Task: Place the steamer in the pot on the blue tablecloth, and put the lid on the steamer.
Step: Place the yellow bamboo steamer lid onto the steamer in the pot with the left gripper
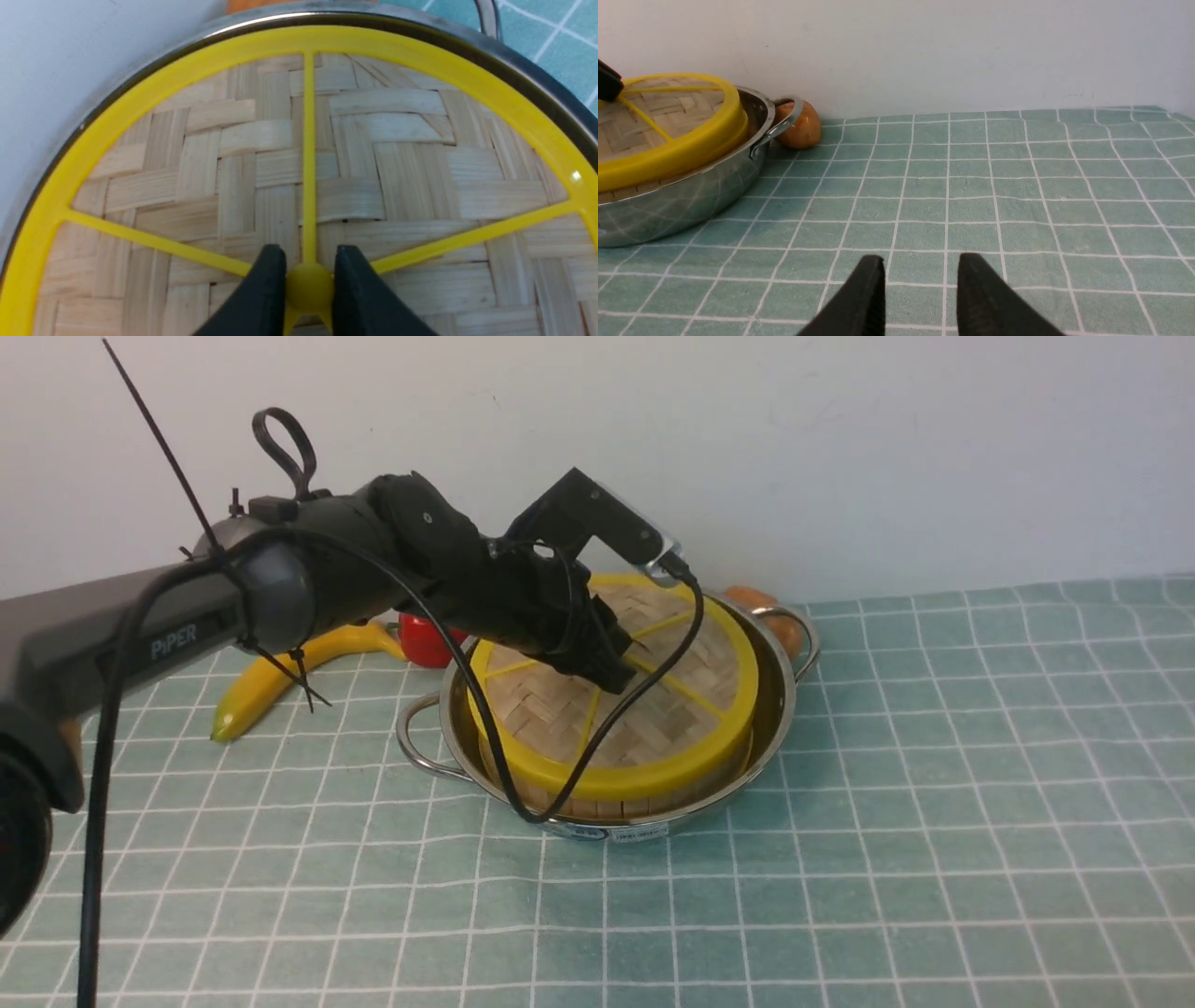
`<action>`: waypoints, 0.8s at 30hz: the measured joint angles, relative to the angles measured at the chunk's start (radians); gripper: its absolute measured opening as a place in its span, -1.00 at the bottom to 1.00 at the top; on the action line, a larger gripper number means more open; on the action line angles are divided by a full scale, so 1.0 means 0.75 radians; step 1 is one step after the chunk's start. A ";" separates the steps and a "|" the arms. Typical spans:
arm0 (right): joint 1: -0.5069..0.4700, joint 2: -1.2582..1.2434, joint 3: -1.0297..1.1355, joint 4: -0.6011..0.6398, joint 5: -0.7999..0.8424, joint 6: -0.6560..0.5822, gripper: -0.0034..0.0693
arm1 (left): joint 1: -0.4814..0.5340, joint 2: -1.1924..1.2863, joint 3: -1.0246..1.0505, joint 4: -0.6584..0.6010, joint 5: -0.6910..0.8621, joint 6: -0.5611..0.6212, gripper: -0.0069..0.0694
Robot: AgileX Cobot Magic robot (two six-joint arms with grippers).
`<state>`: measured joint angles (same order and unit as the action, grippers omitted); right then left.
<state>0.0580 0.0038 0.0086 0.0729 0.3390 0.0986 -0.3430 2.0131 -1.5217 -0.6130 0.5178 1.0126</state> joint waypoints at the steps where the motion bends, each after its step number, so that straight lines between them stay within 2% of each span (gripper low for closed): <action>1: 0.000 0.000 0.000 0.000 0.000 0.000 -0.25 | 0.000 0.000 0.000 0.000 -0.014 0.000 -0.50; 24: 0.000 0.000 0.000 0.003 0.000 0.000 -0.25 | 0.000 -0.009 0.000 -0.006 -0.017 0.002 -0.50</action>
<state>0.0580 0.0038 0.0086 0.0752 0.3390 0.0986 -0.3430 2.0066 -1.5217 -0.6172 0.5054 1.0138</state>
